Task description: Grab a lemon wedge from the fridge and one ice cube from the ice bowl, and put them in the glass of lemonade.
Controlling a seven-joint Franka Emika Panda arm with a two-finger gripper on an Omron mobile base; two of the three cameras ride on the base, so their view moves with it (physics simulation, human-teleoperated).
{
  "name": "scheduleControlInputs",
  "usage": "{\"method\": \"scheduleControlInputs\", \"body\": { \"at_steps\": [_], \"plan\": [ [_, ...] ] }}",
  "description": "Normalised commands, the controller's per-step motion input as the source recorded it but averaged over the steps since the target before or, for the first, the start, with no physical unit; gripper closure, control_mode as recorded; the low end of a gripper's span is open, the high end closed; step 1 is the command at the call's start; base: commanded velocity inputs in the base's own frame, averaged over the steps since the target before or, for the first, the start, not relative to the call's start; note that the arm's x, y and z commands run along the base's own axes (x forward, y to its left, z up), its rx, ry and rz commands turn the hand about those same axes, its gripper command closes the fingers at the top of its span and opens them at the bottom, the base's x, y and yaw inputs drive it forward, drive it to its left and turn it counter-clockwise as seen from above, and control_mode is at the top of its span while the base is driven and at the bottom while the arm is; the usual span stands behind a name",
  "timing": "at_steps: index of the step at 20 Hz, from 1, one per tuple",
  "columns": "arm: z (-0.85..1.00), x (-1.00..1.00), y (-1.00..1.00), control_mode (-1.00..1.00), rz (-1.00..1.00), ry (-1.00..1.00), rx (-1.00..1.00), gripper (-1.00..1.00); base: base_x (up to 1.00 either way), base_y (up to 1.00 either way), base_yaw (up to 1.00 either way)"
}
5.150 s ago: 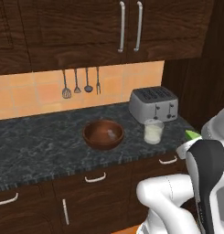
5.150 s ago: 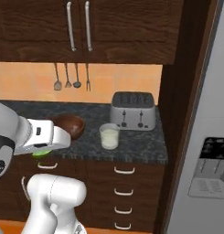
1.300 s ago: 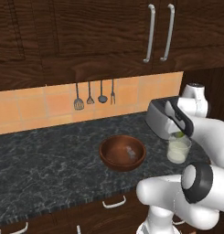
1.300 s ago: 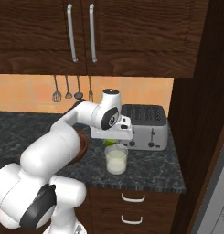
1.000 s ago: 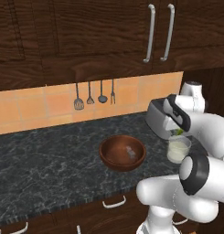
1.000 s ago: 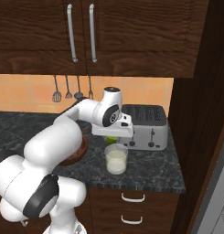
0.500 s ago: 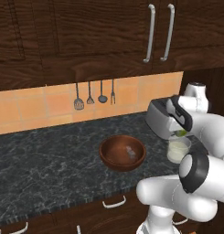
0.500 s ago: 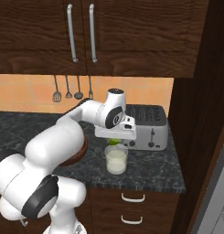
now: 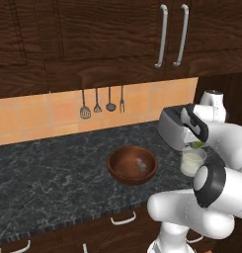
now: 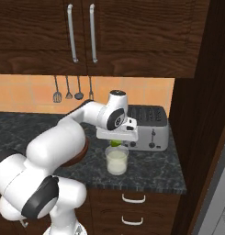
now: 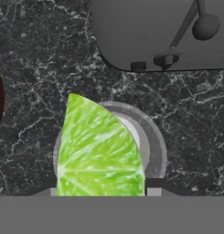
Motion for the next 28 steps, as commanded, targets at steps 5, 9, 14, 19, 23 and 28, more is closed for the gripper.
{"method": "scheduleControlInputs", "body": {
  "at_steps": [5, 9, 14, 19, 23, 28],
  "plan": [
    [-0.12, 0.01, -0.07, -1.00, 0.00, 0.00, 0.00, 1.00, 0.00, 0.00, 0.00],
    [-0.19, 0.00, -0.18, -1.00, 0.00, 0.00, 0.00, 1.00, 0.00, 0.00, 0.00],
    [-0.01, 0.09, -0.05, -1.00, 0.00, 0.00, 0.00, 1.00, 0.00, 0.00, 0.00],
    [-0.01, 0.13, 0.00, -1.00, 0.00, 0.00, 0.00, 1.00, 0.00, 0.00, 0.00],
    [-0.08, 0.06, 0.00, -1.00, 0.00, 0.00, 0.00, 1.00, 0.00, 0.00, 0.00],
    [-0.09, -0.19, 0.00, -1.00, 0.00, -0.01, 0.00, 1.00, 0.00, 0.00, 0.00]
  ]
}}
